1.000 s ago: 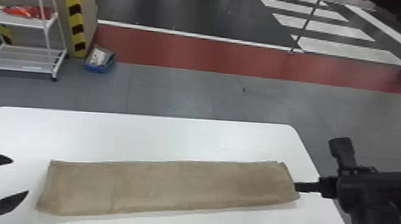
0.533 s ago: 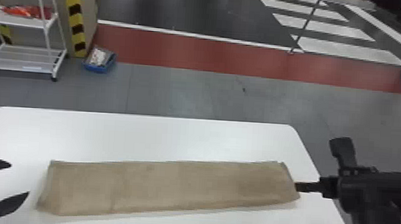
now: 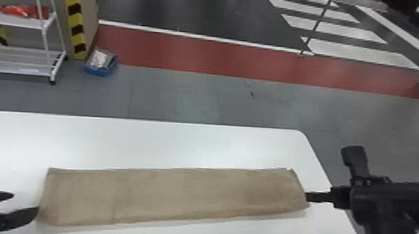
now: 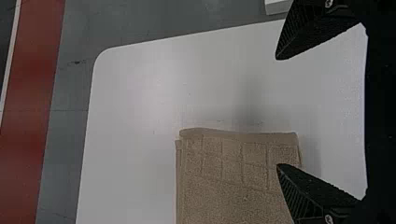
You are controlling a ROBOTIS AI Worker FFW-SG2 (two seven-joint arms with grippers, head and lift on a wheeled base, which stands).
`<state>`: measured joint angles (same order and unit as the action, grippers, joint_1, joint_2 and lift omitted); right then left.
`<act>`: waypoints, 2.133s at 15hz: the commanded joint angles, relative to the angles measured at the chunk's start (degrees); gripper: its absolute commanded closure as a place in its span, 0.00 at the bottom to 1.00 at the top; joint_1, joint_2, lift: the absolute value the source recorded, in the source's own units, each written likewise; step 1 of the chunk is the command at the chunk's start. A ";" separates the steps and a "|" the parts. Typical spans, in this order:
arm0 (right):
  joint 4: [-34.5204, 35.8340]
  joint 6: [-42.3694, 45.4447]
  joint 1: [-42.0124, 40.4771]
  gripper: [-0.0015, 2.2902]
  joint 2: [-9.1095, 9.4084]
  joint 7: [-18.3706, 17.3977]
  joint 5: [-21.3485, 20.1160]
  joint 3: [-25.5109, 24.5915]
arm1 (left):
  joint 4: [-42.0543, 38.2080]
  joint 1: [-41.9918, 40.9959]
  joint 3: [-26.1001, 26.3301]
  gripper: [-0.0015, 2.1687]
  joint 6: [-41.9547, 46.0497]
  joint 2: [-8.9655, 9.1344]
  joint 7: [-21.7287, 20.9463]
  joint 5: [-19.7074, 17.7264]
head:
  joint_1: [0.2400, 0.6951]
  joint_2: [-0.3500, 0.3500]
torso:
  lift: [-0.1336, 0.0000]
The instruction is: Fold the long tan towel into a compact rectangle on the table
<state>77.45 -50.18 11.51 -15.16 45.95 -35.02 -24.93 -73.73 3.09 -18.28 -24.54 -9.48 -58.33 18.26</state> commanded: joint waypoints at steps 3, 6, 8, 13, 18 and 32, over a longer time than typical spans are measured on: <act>-0.80 1.17 -0.18 0.03 -0.40 -0.07 0.04 -0.82 | -0.53 2.10 0.35 0.05 -9.70 1.66 1.46 -3.32 | 1.00 0.12 | 1.00; -1.42 1.70 -0.18 0.03 -0.75 -0.24 0.13 -0.91 | -0.53 2.98 0.79 0.05 -12.33 2.10 1.46 -3.67 | 1.00 0.08 | 1.00; -1.42 1.70 -0.18 0.03 -0.84 -0.24 0.04 -0.91 | -0.53 3.59 0.88 0.05 -14.62 2.01 1.46 -3.85 | 1.00 0.07 | 1.00; -3.09 2.93 0.18 0.03 -1.02 -0.86 0.04 -0.74 | 1.93 6.32 4.04 0.06 -20.24 1.92 4.98 -3.41 | 1.00 0.06 | 1.00; -3.44 2.93 0.26 0.03 -1.19 -0.95 0.04 -0.74 | 6.94 9.22 4.92 0.10 -22.53 0.78 4.54 -3.23 | 1.00 0.06 | 1.00; -3.44 2.75 0.18 0.03 -1.37 -0.86 -0.31 -0.91 | 2.19 7.11 -0.09 0.99 -21.83 0.08 -0.47 -3.94 | 1.00 0.05 | 1.00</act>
<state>74.00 -47.42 11.79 -16.48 45.09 -35.30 -25.79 -69.92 10.78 -16.90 -45.93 -9.26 -58.49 14.38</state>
